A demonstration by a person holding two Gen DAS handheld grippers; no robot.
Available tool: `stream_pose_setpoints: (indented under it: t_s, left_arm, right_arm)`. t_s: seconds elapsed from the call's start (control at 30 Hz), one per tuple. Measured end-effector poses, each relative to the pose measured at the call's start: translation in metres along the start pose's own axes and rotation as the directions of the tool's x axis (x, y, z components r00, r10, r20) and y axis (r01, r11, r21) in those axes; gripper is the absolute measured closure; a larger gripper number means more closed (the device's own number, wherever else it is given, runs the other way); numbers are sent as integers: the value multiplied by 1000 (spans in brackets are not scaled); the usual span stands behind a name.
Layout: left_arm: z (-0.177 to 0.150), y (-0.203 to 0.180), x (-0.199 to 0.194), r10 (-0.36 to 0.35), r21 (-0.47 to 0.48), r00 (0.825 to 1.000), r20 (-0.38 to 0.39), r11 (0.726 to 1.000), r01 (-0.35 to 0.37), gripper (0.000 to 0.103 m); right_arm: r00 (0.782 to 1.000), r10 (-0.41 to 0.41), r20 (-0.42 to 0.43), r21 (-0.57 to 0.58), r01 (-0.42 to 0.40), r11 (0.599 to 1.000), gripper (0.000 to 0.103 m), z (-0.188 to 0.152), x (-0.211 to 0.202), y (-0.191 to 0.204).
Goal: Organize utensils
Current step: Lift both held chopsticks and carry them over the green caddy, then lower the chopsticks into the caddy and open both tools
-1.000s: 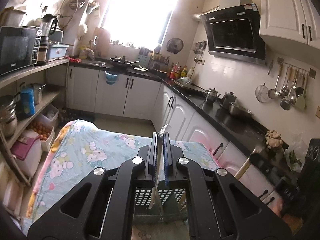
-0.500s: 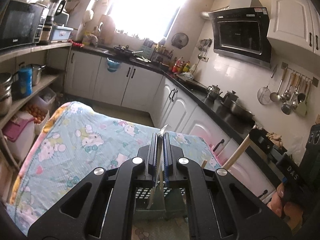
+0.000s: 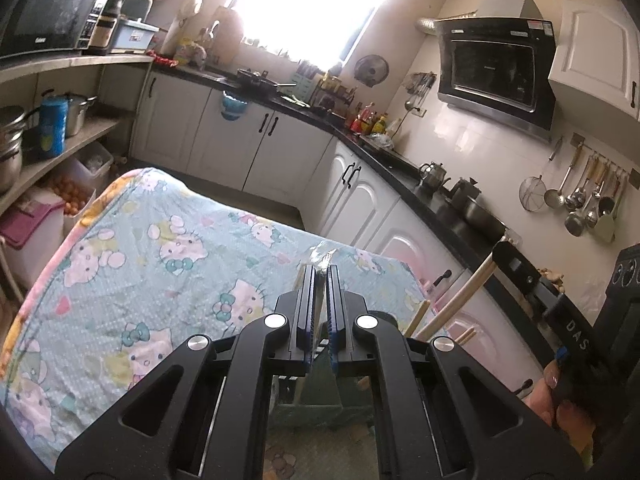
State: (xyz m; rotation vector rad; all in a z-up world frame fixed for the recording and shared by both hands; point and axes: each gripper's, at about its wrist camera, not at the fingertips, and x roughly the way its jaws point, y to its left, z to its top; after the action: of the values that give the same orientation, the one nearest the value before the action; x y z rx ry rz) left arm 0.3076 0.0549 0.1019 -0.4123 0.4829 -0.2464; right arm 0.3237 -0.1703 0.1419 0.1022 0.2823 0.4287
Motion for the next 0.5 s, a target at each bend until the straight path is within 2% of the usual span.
stream_pose_setpoints:
  t_s: [0.5]
  left_arm:
    - [-17,13,7,23,-13,999,-28,1000,-24,102]
  right_arm:
    - [999,-39,37,-40,41,998,97,-28,20,-6]
